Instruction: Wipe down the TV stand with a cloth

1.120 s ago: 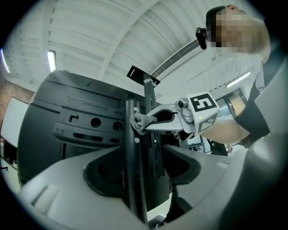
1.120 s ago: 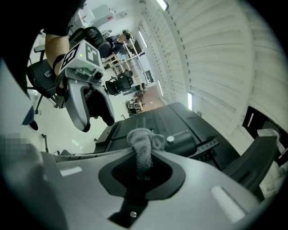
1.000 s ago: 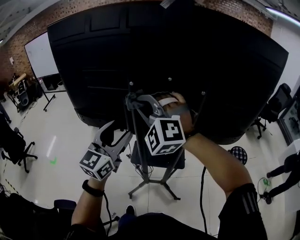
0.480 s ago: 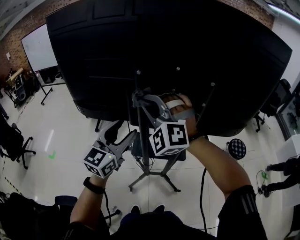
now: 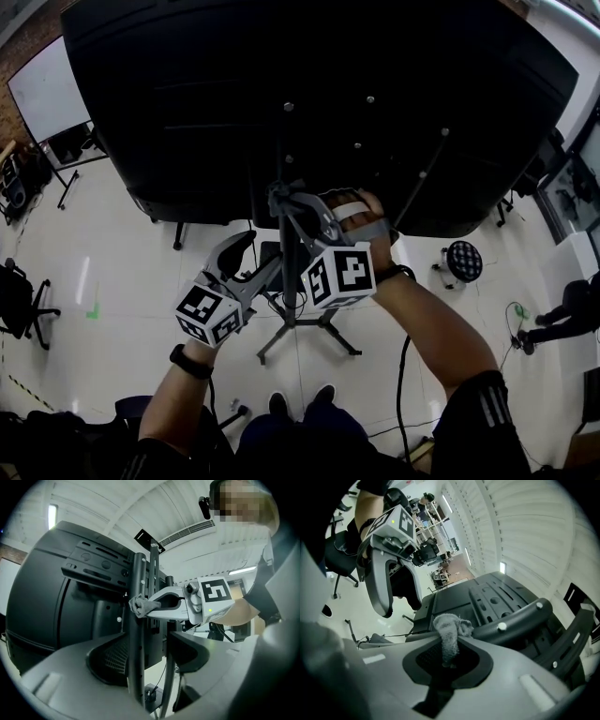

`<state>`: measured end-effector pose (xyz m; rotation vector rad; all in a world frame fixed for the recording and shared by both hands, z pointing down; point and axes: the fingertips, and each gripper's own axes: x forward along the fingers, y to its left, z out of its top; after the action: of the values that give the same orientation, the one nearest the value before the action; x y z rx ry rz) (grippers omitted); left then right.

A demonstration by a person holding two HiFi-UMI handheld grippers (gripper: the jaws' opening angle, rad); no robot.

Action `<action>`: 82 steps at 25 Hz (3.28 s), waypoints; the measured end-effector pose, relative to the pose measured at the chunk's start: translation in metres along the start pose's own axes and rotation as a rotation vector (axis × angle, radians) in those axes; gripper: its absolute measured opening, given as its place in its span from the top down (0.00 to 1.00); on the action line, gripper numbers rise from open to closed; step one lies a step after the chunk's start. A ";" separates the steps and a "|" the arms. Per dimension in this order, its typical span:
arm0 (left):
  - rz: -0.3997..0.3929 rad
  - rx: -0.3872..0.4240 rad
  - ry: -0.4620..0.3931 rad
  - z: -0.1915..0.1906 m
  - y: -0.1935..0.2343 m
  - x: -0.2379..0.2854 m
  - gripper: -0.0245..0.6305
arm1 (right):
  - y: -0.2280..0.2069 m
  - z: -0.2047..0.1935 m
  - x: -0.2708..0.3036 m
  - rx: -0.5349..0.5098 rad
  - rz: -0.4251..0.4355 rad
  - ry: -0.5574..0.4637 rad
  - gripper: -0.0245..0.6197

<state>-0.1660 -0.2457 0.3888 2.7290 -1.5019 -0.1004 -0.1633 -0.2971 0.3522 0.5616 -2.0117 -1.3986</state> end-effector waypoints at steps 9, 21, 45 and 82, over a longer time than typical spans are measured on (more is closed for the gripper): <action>-0.063 -0.059 0.070 -0.058 0.008 0.000 0.52 | 0.059 -0.013 0.014 0.019 0.024 0.069 0.90; -0.113 -0.133 0.177 -0.151 0.013 0.010 0.50 | 0.164 -0.046 0.034 0.074 0.123 0.130 0.90; -0.129 -0.242 0.378 -0.370 0.034 0.012 0.47 | 0.376 -0.109 0.090 0.166 0.307 0.206 0.90; -0.091 -0.334 0.520 -0.515 0.025 0.003 0.46 | 0.541 -0.155 0.108 0.357 0.469 0.273 0.90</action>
<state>-0.1502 -0.2664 0.9035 2.3109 -1.1029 0.3047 -0.1312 -0.2823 0.9242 0.3687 -2.0054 -0.6552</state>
